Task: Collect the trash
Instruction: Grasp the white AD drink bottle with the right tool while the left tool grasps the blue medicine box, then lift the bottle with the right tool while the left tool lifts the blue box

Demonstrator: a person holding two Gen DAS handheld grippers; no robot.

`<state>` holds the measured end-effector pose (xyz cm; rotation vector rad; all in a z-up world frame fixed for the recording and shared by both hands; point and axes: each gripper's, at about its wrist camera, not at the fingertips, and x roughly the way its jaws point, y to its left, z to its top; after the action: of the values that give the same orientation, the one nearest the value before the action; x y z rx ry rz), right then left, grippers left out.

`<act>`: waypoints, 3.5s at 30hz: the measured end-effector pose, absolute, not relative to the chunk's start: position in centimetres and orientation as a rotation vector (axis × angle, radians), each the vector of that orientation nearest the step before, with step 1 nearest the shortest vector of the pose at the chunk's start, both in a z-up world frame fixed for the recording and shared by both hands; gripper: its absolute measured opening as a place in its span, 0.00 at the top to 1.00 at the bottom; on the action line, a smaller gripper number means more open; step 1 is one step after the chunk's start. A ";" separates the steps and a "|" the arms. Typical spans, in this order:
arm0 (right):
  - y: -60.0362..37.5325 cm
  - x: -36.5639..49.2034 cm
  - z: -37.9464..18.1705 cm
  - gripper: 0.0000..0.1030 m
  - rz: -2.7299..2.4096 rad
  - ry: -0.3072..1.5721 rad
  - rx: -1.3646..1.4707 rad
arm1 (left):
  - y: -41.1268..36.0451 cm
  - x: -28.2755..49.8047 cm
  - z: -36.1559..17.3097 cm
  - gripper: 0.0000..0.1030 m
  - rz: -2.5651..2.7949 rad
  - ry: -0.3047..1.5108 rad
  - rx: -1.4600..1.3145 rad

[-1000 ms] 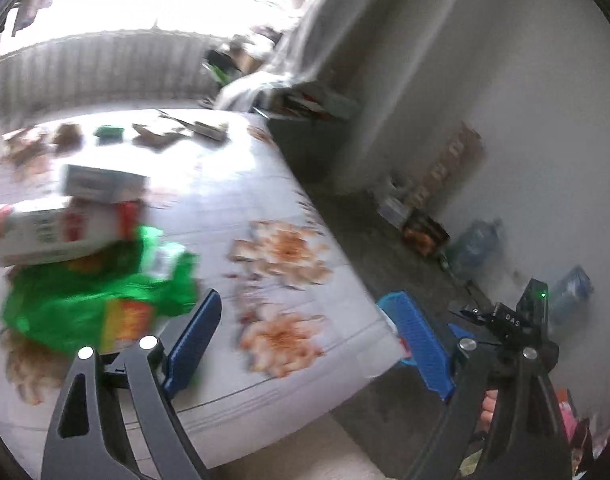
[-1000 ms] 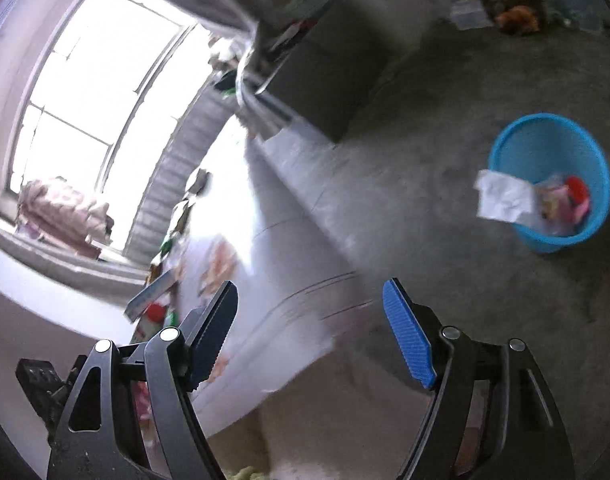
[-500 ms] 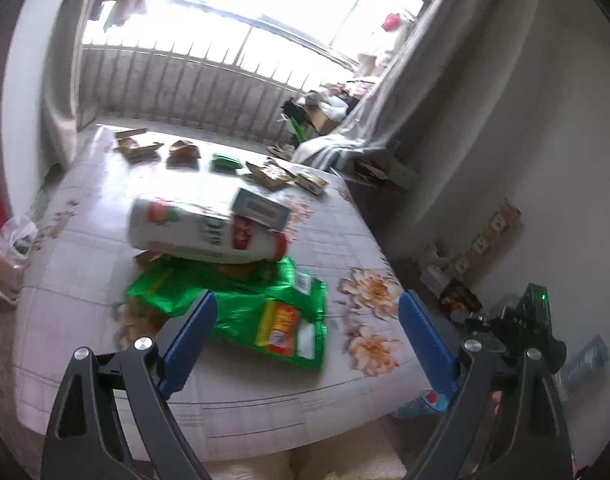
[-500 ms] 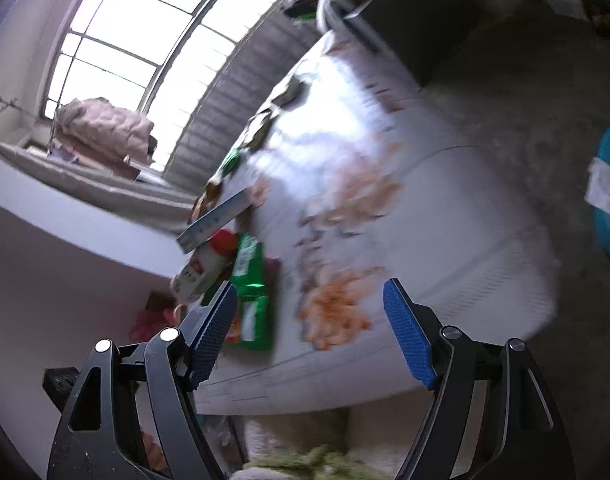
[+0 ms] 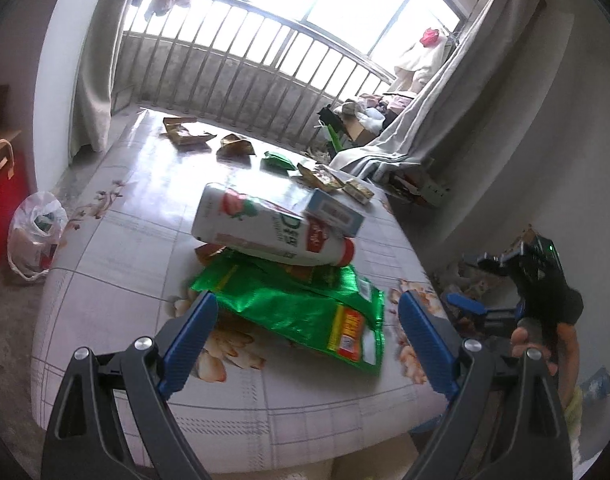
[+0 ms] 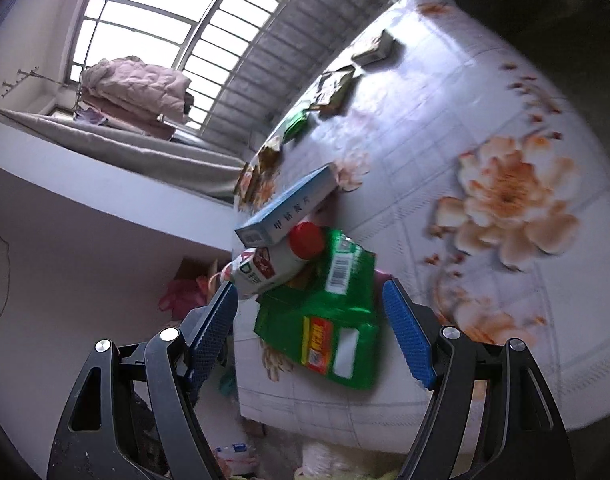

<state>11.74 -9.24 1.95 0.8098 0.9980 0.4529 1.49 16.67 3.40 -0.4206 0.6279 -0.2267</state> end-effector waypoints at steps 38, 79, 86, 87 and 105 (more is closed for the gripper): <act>-3.9 15.5 -4.8 0.50 0.704 1.130 1.051 | 21.1 11.6 0.4 0.73 -0.460 0.733 -0.776; -4.8 15.4 -6.3 0.38 0.629 1.154 1.072 | 10.8 12.1 -1.3 0.54 -0.873 0.927 -0.694; -5.5 15.3 -6.6 0.46 0.642 1.158 1.072 | 8.9 12.4 -1.3 0.54 -0.875 0.959 -0.642; -5.7 15.2 -6.6 0.46 0.645 1.155 1.074 | 8.8 12.5 -1.2 0.54 -0.876 0.962 -0.644; -6.6 14.4 -6.2 0.46 0.591 1.100 1.021 | 9.9 26.8 2.2 0.09 -0.368 0.987 -0.427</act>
<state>14.44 -6.58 -6.18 1.0210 1.1000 0.5907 26.75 9.93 2.17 -0.4274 0.9867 -0.3679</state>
